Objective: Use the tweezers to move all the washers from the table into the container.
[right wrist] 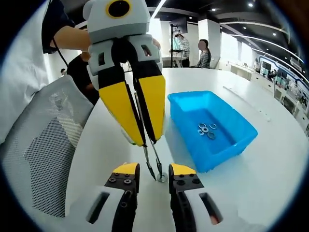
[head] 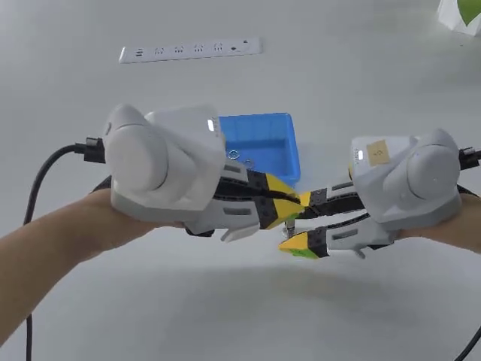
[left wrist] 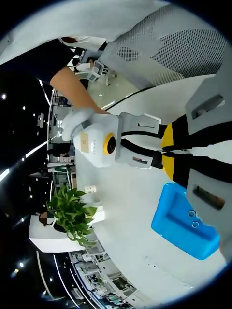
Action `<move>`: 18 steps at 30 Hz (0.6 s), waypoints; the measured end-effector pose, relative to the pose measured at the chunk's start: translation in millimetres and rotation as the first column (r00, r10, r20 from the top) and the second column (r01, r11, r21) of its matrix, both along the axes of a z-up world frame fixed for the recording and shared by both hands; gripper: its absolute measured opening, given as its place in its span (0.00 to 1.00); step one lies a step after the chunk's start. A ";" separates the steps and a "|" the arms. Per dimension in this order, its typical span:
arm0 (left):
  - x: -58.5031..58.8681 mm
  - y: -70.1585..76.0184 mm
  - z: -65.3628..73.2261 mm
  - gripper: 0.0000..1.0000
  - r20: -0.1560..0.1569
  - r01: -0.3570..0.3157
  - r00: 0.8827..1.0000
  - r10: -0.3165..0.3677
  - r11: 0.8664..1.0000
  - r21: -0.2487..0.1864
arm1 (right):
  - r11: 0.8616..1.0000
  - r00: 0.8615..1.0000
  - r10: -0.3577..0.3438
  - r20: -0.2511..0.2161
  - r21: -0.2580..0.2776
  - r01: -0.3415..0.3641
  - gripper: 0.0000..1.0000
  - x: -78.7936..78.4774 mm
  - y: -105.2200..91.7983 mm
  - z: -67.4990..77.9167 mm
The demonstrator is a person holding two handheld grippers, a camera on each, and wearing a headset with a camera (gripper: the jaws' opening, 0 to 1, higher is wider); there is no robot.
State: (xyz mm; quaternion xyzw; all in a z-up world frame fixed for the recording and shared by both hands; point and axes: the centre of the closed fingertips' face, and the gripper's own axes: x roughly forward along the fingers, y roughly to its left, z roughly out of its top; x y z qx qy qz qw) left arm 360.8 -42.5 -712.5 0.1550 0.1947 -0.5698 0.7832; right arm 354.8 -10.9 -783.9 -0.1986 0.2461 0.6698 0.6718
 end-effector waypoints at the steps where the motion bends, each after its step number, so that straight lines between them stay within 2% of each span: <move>1: 0.0 -0.1 -0.1 0.06 0.001 0.001 1.000 -0.001 1.000 0.000 | 1.000 1.000 -0.003 -0.002 0.009 0.003 0.23 0.8 0.4 1.4; 5: 0.1 -1.7 -0.4 0.06 -0.002 0.000 1.000 0.000 1.000 -0.004 | 1.000 1.000 -0.007 -0.004 0.029 0.007 0.18 3.7 1.6 6.4; 6: 0.4 -2.0 -0.5 0.06 -0.001 -0.001 1.000 0.001 1.000 -0.004 | 0.999 1.000 0.013 -0.001 0.033 -0.013 0.16 1.6 2.4 6.8; 9: 2.4 -1.4 -0.9 0.06 0.000 -0.008 1.000 0.008 1.000 -0.002 | 0.999 0.998 0.044 0.046 0.017 -0.045 0.11 0.0 2.0 4.9; 11: 1.6 -2.5 -0.7 0.06 -0.002 -0.008 1.000 0.008 1.000 -0.004 | 0.999 0.999 0.035 0.017 0.017 -0.035 0.11 0.5 1.5 5.7; 18: 0.8 -6.7 -0.3 0.06 -0.003 -0.006 1.000 0.006 1.000 -0.004 | 0.999 0.999 0.038 0.037 0.009 -0.039 0.10 0.9 -0.6 5.5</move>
